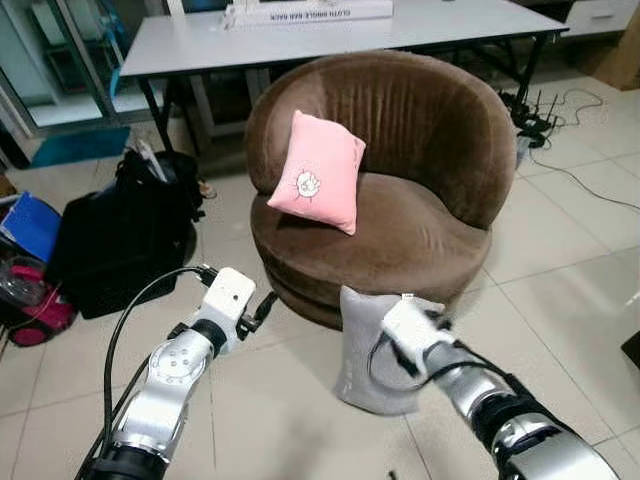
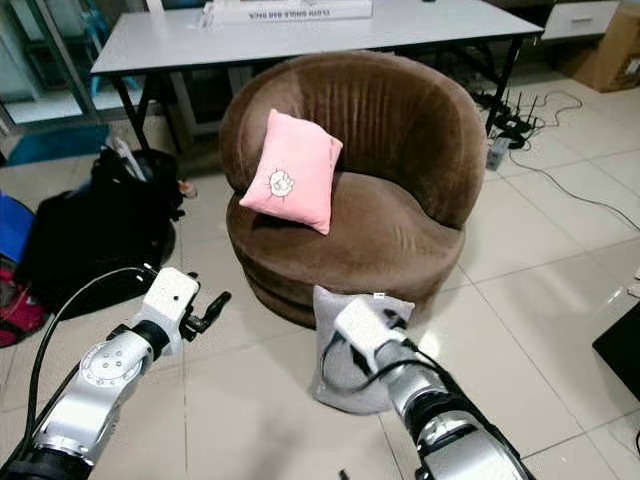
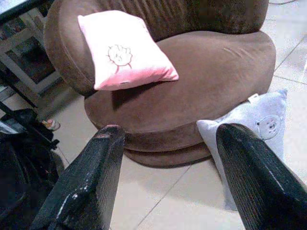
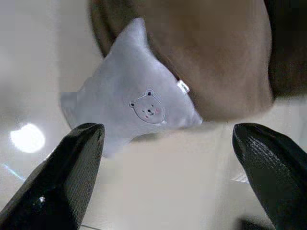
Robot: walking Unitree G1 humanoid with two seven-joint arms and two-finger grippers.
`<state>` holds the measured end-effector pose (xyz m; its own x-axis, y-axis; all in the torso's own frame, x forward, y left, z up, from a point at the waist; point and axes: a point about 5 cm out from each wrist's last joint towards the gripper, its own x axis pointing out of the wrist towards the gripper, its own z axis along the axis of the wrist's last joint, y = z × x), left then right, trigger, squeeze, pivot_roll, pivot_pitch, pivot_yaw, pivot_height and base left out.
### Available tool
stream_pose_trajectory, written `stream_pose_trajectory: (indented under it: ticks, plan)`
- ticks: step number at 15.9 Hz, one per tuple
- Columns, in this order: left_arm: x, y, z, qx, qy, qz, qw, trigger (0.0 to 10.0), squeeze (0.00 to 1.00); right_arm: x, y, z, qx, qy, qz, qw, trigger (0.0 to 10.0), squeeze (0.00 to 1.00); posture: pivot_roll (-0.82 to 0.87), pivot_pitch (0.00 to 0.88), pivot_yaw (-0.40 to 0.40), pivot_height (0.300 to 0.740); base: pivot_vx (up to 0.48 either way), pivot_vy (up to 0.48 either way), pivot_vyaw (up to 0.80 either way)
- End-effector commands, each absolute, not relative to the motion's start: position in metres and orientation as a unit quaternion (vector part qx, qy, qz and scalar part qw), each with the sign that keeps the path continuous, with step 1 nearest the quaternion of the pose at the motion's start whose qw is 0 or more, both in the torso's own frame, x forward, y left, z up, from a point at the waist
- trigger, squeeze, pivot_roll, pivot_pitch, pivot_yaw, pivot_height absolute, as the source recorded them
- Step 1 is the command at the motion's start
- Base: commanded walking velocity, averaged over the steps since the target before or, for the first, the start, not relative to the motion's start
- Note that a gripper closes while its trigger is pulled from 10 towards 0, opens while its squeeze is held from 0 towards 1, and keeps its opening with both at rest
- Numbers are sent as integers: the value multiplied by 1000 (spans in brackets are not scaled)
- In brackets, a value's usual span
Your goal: Move the pillow to the sofa from floor
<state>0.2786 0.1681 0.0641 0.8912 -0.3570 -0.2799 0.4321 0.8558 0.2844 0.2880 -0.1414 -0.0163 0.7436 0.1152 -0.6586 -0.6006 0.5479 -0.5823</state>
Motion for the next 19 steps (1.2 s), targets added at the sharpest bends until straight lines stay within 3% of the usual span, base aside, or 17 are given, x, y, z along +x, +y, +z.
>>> stream_pose_trajectory:
  ticks: [1, 3, 4, 6, 9, 12, 14, 15, 16, 17, 19]
  plan:
    - [275, 169, 59, 180, 119, -214, 953, 10000, 0, 285, -134, -18, -529, 241, 285, 762, 10000, 0, 75, 0, 39, 740, 0, 0, 0]
    - [272, 169, 56, 182, 124, -217, 951, 10000, 0, 281, -129, -21, -618, 187, 337, 685, 10000, 0, 84, 0, 30, 740, 0, 0, 0]
    - [272, 169, 56, 182, 124, -217, 951, 10000, 0, 280, -128, -22, -630, 177, 347, 671, 10000, 0, 84, 0, 30, 740, 0, 0, 0]
    - [270, 170, 55, 182, 128, -216, 951, 10000, 0, 274, -120, -26, -671, 144, 385, 618, 10000, 0, 91, 0, 26, 740, 0, 0, 0]
    - [268, 170, 55, 185, 131, -216, 950, 10000, 0, 267, -106, -32, -695, 122, 414, 575, 10000, 0, 91, 0, 27, 740, 0, 0, 0]
    - [268, 169, 55, 184, 130, -217, 950, 10000, 0, 255, -93, -40, -709, 108, 428, 550, 10000, 0, 93, 0, 26, 740, 0, 0, 0]
    - [268, 167, 55, 182, 130, -214, 951, 10000, 0, 254, -99, -41, -676, 142, 394, 606, 10000, 0, 97, 0, 20, 740, 0, 0, 0]
    - [270, 167, 56, 181, 124, -202, 954, 10000, 0, 260, -102, -38, -556, 213, 315, 739, 10000, 0, 109, 0, 12, 740, 0, 0, 0]
    - [271, 165, 59, 179, 114, -191, 958, 10000, 0, 266, -110, -33, -418, 267, 228, 838, 10000, 0, 122, 0, -3, 740, 0, 0, 0]
    - [273, 164, 62, 181, 103, -178, 962, 10000, 0, 281, -135, -22, -300, 290, 161, 894, 10000, 0, 124, 0, -10, 740, 0, 0, 0]
    - [276, 163, 64, 180, 93, -167, 965, 10000, 0, 298, -165, -2, -181, 264, 105, 942, 10000, 0, 123, 0, -11, 740, 0, 0, 0]
